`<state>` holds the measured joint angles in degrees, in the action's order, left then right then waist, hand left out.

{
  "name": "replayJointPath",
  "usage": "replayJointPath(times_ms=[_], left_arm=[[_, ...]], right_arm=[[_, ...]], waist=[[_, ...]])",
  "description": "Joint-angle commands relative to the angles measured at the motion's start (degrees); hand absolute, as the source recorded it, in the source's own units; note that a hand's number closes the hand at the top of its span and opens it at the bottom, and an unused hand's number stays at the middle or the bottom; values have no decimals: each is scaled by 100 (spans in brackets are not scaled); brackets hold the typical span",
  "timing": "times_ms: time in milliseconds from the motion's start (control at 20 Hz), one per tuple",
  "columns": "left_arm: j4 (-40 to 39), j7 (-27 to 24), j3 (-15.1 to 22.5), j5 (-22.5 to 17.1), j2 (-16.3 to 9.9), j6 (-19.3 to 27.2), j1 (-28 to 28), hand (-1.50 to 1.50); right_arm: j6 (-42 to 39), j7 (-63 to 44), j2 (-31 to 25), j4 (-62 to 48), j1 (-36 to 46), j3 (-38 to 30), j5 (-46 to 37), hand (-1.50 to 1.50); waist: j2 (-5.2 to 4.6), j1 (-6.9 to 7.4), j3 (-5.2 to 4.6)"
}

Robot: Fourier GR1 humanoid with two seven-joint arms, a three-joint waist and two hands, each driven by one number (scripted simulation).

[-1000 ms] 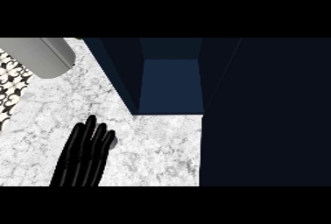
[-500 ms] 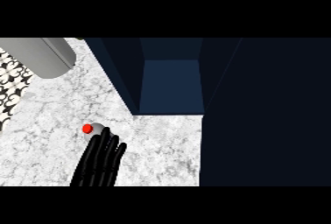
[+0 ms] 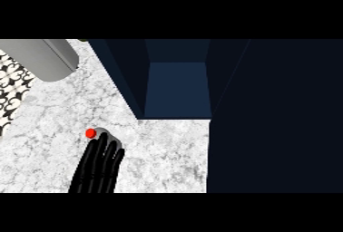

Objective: Pick up the bottled water, place it into the cabinet and close the cabinet

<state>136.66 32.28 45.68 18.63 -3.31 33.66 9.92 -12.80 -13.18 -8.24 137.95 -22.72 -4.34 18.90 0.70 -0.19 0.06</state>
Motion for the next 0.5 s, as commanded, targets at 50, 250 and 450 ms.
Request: replayJointPath(times_ms=[50,250,450], left_arm=[[696,-40,-401,567,-319,188,229,-150],[480,-379,-582,318,-459,367,433,-150],[199,-764,-1175,-396,-801,264,641,-150]], right_arm=[[49,-353,56,936,-273,-53,745,-150],[-85,-284,148,1185,-623,67,699,-150],[-124,-263,87,1152,-624,-140,939,-150]], waist=[[-13,9,-6],[-17,-26,-13],[-40,-36,-22]])
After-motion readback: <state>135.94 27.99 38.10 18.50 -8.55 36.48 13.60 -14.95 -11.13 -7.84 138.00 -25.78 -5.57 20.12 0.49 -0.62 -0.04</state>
